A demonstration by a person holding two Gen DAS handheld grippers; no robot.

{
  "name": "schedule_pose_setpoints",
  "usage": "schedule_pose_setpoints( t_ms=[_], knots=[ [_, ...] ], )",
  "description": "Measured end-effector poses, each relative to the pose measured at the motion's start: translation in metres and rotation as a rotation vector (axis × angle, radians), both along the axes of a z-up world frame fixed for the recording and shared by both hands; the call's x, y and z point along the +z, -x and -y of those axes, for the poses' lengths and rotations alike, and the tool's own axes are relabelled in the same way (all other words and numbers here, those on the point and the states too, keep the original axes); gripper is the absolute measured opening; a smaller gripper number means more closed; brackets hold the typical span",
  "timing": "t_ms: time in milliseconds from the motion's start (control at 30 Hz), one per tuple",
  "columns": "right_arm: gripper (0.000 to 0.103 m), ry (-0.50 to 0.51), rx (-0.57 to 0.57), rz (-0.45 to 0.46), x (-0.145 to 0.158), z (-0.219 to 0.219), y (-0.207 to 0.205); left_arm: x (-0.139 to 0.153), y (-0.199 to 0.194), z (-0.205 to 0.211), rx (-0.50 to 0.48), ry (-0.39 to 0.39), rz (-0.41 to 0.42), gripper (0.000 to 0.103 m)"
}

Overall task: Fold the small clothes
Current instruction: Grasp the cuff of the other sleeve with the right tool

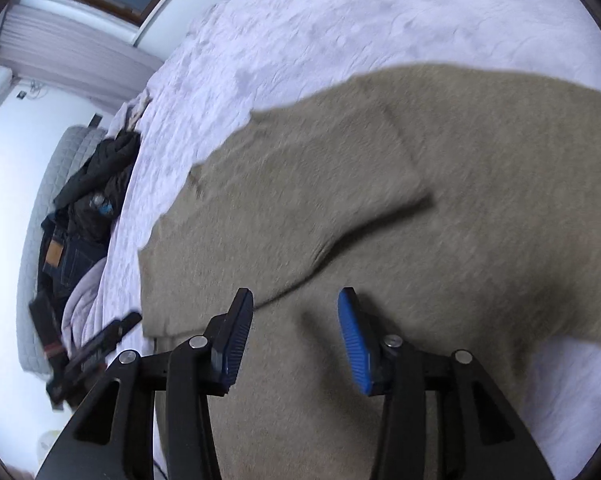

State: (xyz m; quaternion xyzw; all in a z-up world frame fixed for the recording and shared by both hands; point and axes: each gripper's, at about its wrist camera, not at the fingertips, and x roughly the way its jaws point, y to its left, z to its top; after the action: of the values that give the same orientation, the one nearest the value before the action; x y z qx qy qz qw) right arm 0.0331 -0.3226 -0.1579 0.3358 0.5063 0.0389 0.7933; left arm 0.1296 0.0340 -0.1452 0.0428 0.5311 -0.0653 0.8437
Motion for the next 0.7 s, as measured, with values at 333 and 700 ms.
schedule_pose_setpoints(
  t_ms=[333, 700],
  knots=[
    [0.008, -0.050, -0.155, -0.056, -0.024, 0.038, -0.003, -0.047, 0.020, 0.043, -0.013, -0.044, -0.098, 0.103],
    [0.017, -0.148, -0.213, -0.057, -0.016, 0.073, 0.093, -0.052, 0.016, 0.050, -0.049, -0.071, -0.157, 0.103]
  ],
)
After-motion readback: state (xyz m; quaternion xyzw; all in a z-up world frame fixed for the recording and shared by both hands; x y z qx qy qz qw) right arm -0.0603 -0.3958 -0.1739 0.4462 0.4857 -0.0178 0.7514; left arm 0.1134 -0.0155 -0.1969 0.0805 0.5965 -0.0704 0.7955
